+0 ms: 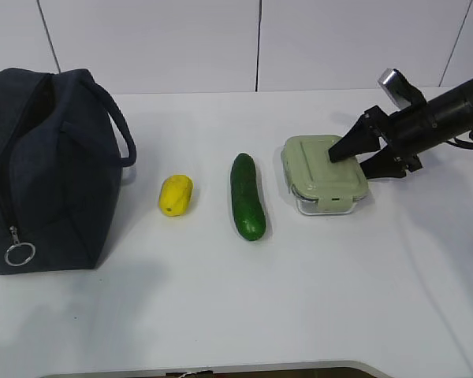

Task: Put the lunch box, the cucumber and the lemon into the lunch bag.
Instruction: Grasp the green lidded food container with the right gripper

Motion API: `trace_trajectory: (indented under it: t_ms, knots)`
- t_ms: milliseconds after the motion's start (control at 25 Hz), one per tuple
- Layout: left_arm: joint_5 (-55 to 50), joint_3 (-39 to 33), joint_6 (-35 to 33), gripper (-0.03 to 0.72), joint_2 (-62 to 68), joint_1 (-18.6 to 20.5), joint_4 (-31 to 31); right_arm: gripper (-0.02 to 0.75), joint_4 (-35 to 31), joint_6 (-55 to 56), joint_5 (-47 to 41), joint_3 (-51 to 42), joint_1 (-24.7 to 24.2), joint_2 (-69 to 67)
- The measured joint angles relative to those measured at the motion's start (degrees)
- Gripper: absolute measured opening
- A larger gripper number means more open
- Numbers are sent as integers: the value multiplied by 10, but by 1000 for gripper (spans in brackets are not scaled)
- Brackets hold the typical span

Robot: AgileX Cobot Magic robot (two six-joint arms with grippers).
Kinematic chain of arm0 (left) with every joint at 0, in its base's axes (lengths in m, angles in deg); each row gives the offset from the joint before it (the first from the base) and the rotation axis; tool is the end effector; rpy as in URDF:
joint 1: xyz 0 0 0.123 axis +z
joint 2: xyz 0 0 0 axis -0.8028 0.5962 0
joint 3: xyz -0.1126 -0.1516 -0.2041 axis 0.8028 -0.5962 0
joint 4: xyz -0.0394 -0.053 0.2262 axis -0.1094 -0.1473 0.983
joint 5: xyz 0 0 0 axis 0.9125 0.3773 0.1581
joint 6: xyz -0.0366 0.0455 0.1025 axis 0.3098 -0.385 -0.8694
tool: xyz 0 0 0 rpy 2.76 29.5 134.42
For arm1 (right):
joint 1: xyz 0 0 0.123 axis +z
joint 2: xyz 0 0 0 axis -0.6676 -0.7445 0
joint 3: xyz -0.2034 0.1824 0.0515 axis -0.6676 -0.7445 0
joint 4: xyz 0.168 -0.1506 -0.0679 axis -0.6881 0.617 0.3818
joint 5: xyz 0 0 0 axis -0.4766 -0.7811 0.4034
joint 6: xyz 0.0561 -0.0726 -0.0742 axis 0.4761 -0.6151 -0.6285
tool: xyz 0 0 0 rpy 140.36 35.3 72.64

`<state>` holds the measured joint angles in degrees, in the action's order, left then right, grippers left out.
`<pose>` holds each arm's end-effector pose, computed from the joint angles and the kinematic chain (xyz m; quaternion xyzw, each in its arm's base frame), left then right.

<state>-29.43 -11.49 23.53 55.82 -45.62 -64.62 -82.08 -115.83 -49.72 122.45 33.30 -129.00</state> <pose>0.0114 -0.0079 0.2542 -0.0562 0.8628 -0.0106 0.5022 0.4453 0.0251 0.1353 -0.0649 0.9006 0.4089 0.1323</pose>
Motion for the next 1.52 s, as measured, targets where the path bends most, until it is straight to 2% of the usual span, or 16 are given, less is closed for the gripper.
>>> trace_trajectory:
  t_ms: [480, 800, 1320, 1520]
  knots:
    - [0, 0, 0, 242, 0, 0, 0, 588, 0, -15, 0, 0, 4, 0]
    - [0, 0, 0, 242, 0, 0, 0, 507, 4, -19, 0, 0, 4, 0]
    - [0, 0, 0, 242, 0, 0, 0, 495, 2, -36, 0, 0, 4, 0]
    - [0, 0, 0, 242, 0, 0, 0, 458, -1, -37, -1, 1, 4, 0]
